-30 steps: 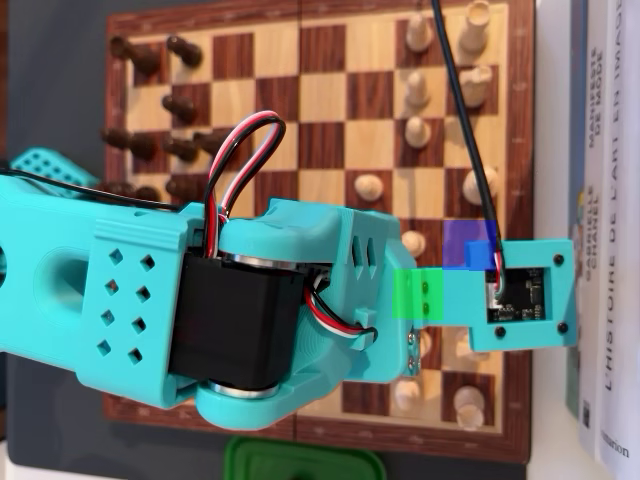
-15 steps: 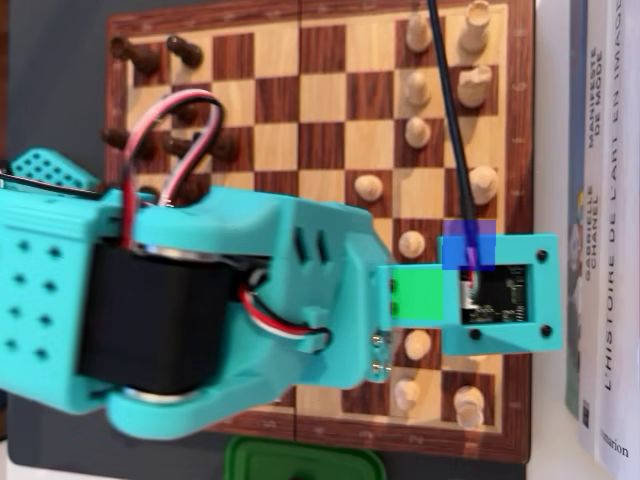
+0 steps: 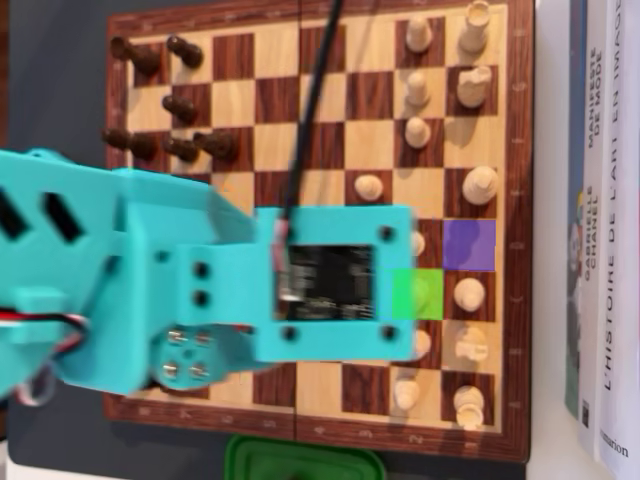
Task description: Play chess
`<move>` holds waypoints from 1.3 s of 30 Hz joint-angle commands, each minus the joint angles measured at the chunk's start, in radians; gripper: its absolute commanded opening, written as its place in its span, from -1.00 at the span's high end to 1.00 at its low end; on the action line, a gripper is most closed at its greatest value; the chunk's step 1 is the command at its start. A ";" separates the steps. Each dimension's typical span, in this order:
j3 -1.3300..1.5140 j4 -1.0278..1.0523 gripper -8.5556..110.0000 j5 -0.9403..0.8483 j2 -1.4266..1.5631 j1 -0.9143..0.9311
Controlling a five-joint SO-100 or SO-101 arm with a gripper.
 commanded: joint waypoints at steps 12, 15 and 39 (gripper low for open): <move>0.586 -0.221 0.58 0.006 0.617 0.000; 0.729 -0.275 0.58 0.006 0.765 0.000; 1.424 -1.212 0.58 -0.002 1.542 -0.095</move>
